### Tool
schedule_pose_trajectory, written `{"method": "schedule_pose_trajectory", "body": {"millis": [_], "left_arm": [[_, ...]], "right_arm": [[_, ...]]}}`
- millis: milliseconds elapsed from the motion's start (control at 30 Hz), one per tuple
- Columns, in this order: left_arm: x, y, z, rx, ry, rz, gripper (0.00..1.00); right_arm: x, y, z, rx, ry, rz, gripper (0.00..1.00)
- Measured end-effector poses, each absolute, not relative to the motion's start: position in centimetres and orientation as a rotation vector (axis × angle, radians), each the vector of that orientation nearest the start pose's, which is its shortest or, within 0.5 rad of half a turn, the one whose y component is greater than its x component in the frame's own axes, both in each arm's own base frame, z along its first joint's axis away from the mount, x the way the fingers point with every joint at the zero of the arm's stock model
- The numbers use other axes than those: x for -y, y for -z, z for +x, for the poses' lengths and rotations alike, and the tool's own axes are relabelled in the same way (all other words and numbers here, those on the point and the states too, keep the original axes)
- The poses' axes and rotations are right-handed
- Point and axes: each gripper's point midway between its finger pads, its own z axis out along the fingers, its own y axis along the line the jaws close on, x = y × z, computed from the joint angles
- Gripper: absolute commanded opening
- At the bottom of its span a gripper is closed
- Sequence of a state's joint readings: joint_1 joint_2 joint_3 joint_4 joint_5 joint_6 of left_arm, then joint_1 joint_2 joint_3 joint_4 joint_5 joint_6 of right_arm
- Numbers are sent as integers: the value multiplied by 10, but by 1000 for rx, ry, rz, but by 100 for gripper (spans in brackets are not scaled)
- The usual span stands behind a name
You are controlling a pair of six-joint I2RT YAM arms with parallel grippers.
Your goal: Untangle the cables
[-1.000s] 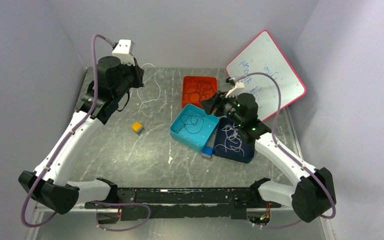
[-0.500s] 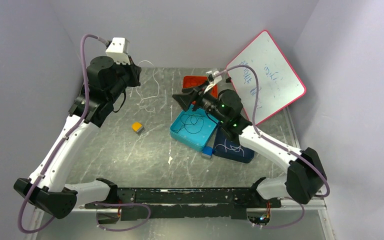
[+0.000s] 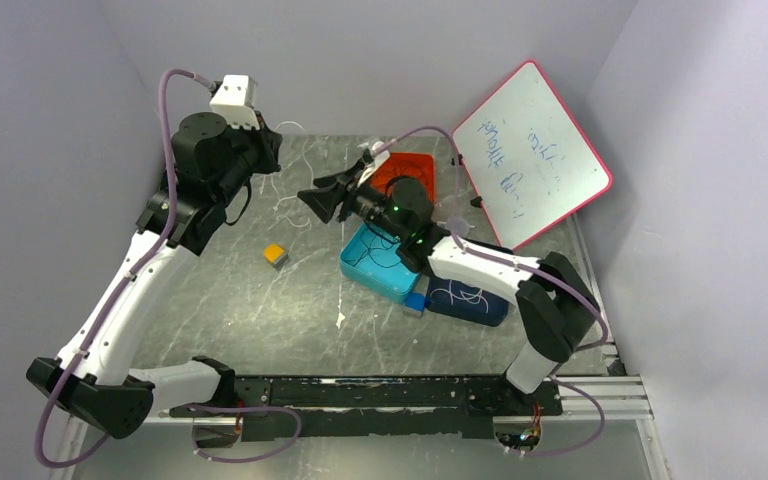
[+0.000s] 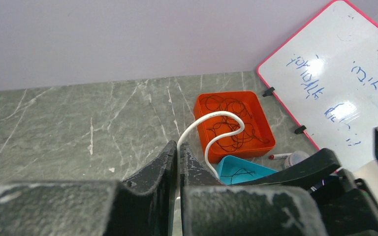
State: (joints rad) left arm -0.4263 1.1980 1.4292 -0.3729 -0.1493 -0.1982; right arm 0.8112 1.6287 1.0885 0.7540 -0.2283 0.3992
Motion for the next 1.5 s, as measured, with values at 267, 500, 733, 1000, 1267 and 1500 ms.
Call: {"method": "schedule_pose_trajectory", "body": {"millis": [267,500,733,1000,1267,1500], "left_arm": [[143,-405,357,-1703,345,77,9],[139,-414,350,-1679,352,71,9],[138,-418,347,-1667,355,68,9],[136,-423,343,-1654,362,62,9],[136,-423,343,-1656,363,55,9],[133,-423,341,-1656,355,47,10]], "right_arm": [[-439,-272,333,-1440,-1125,-509,46],[-441,-260,344,-1456,-1085,-490,38],[-442,-279,350,-1403,-1066,-479,43],[-449,-274,360,-1400,-1040,-490,40],[-456,-259,365,-1426,-1032,-504,12],[-448,-264,361,-1435,-1017,-497,0]]}}
